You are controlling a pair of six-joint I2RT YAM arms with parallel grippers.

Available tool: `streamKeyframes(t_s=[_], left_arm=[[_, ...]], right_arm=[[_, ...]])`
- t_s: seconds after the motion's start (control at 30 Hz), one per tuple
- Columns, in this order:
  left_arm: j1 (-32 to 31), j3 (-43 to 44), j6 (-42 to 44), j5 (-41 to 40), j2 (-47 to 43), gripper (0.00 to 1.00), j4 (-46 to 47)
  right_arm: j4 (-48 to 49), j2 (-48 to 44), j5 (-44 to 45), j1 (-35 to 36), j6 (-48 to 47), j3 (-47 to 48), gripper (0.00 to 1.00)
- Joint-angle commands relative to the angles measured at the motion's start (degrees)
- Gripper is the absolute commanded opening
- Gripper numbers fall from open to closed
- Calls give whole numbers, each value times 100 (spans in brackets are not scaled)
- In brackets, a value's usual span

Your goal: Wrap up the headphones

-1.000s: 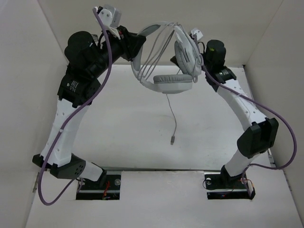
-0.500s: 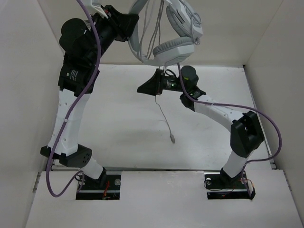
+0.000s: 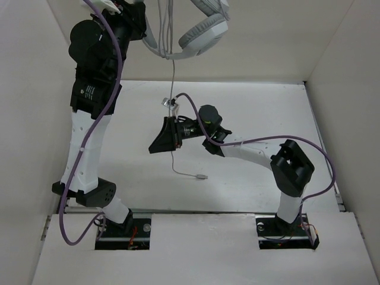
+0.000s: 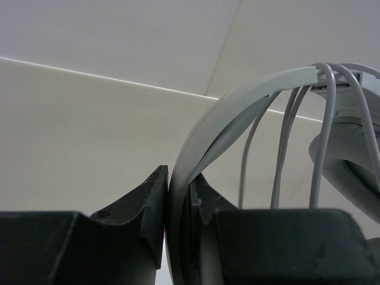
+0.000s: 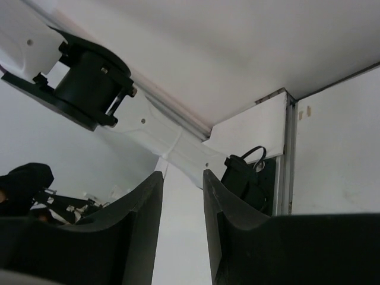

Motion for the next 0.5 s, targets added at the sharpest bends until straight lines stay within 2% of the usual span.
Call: streamKeyframes(t_s=[0.0, 0.13, 0.3, 0.37, 0.47], left_arm=[[-24, 189, 248, -880, -76, 0, 1035], [-50, -13, 695, -1381, -50, 0, 1315], [-129, -531, 1512, -1987, -50, 0, 1877], [-182, -891, 2022, -2225, -85, 0, 2316], [-270, -1409, 2690, -2401, -155, 0, 2809]], right_arm=[[-67, -22, -238, 172, -387, 237, 38], [-979, -92, -274, 347, -1063, 465, 32], [-2131, -303, -248, 488, -1986, 781, 15], [-2789, -417, -142, 506, -2460, 1071, 9], [-3957, -602, 173, 497, -3329, 1597, 6]])
